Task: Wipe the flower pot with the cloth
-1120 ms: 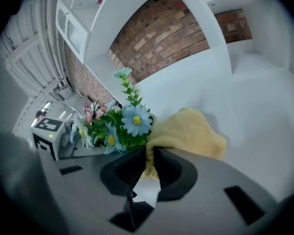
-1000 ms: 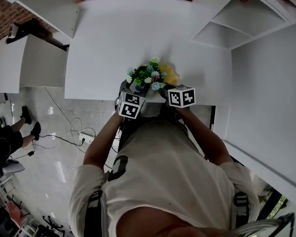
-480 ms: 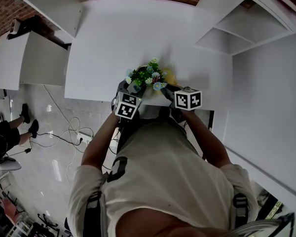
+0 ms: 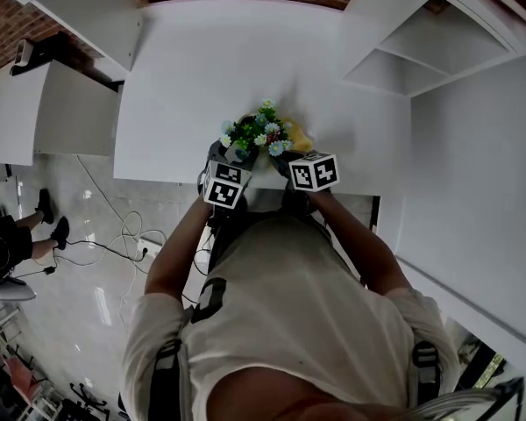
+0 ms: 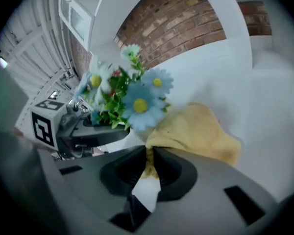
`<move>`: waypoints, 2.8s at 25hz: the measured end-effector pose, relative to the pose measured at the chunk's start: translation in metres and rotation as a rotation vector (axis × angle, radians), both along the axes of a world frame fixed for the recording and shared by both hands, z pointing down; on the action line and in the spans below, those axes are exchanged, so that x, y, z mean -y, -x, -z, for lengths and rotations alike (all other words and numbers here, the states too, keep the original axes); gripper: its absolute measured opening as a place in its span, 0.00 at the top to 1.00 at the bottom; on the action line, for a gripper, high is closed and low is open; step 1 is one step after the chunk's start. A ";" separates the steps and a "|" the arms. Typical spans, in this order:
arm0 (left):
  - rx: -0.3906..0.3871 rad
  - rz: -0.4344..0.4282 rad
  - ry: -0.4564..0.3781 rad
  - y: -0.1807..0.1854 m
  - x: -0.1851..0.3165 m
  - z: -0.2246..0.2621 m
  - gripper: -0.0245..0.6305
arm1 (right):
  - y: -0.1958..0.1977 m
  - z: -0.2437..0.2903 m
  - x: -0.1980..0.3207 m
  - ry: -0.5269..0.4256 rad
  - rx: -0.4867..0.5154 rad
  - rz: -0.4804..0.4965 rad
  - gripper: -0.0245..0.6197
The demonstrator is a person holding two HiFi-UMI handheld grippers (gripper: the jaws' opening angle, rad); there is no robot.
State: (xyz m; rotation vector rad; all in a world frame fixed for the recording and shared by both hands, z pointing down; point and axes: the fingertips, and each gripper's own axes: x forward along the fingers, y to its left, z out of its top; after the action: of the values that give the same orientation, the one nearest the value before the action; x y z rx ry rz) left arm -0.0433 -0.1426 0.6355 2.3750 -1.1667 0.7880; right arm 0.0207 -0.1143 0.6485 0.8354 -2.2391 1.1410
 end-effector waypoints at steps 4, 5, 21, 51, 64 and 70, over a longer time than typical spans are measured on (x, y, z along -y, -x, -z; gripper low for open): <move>0.009 0.019 -0.011 -0.001 0.005 -0.001 0.55 | 0.007 -0.012 -0.002 0.023 0.005 0.006 0.87; 0.009 0.026 -0.013 -0.001 0.005 -0.001 0.55 | 0.007 -0.012 -0.001 0.030 0.009 0.003 0.87; 0.022 0.055 -0.015 0.001 0.020 -0.001 0.55 | -0.009 0.001 0.035 -0.021 -0.008 -0.028 0.87; -0.019 0.267 -0.043 0.102 -0.017 0.049 0.60 | -0.157 0.013 0.048 -0.159 -0.382 -0.147 0.47; -0.111 0.078 -0.016 0.108 -0.043 0.075 0.93 | 0.009 0.127 -0.013 -0.081 0.204 -0.017 0.95; -0.207 0.092 0.024 0.117 -0.066 0.075 0.93 | 0.077 0.134 -0.066 -0.021 0.341 0.097 0.95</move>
State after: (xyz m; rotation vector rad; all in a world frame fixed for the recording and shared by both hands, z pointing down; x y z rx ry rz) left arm -0.1599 -0.0768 0.5605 2.3014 -1.1636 0.5086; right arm -0.0561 -0.0481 0.5145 0.5655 -2.5376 1.2959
